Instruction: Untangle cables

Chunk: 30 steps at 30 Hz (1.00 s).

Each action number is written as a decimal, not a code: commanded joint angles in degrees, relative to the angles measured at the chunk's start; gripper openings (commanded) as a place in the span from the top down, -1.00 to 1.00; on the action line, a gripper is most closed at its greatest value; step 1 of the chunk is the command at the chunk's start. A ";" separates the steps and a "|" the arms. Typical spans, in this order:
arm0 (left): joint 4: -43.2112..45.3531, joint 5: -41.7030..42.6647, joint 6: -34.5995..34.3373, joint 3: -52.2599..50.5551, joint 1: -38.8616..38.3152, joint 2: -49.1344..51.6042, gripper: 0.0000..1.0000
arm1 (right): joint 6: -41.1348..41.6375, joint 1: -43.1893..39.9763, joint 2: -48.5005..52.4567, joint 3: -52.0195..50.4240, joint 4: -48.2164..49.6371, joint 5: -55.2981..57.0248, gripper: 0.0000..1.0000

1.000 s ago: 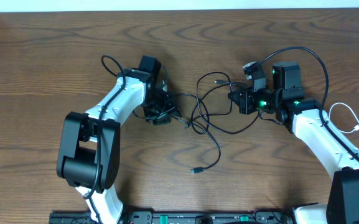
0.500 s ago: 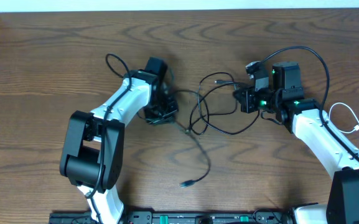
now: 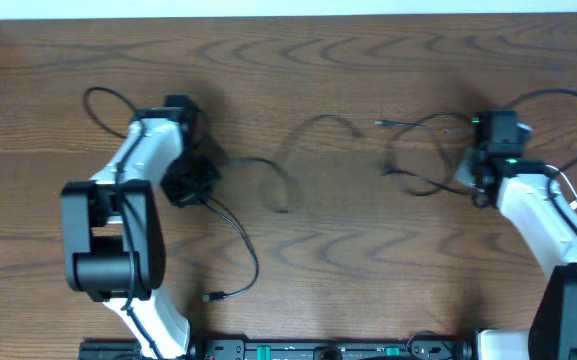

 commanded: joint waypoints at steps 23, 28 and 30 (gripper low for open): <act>2.93 22.64 13.20 0.48 -6.73 0.98 0.85 | -20.85 -13.68 -7.45 4.96 23.08 -37.03 0.98; 2.97 22.64 13.20 0.48 -10.45 0.98 0.85 | -20.83 -18.64 -13.00 9.60 25.68 -29.09 0.98; 3.15 22.62 13.20 0.48 -11.34 0.98 0.85 | -20.83 -20.50 -14.23 10.27 25.62 -25.79 0.98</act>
